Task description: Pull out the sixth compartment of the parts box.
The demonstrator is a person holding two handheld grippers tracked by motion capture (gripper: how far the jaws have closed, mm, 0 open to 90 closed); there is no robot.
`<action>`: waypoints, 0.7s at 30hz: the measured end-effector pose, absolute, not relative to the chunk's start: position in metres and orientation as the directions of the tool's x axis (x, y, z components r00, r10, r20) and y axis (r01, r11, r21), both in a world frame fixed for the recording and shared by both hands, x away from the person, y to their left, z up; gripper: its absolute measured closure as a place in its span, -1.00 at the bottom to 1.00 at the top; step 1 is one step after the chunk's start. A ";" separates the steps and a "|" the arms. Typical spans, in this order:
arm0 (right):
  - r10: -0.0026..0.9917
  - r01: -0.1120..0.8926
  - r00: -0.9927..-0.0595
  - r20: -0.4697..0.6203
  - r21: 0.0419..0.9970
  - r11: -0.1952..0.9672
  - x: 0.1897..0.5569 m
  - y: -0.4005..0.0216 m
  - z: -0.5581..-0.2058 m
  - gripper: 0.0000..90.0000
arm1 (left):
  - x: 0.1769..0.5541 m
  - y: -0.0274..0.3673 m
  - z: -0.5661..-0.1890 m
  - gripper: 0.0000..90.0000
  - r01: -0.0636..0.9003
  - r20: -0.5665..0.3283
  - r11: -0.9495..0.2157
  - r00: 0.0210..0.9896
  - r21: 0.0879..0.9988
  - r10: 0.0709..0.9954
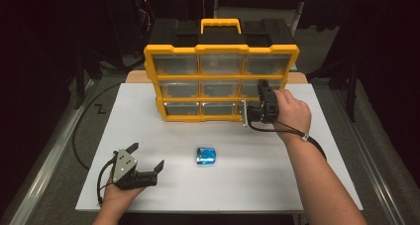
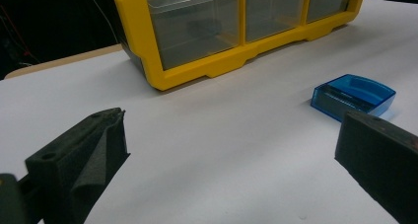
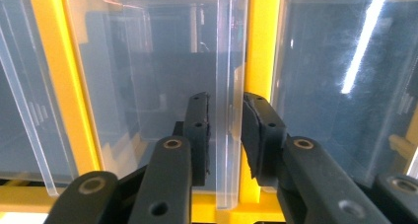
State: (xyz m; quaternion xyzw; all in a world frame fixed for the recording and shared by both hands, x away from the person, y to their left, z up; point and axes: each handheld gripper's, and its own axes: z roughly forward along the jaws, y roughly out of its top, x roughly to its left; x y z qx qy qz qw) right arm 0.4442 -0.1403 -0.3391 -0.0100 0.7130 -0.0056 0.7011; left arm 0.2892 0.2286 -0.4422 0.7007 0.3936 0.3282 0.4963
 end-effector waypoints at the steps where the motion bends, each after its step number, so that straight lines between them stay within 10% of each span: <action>1: -0.021 -0.005 -0.017 -1.000 -0.021 1.000 0.444 -0.140 -0.339 0.70 | 0.289 0.229 -0.442 -0.99 0.225 0.069 -0.197 0.475 0.954 0.877; 21: -0.015 0.005 -0.006 -1.000 -0.015 1.000 0.440 -0.138 -0.337 0.79 | 0.290 0.229 -0.443 -0.99 0.229 0.069 -0.199 0.476 0.953 0.877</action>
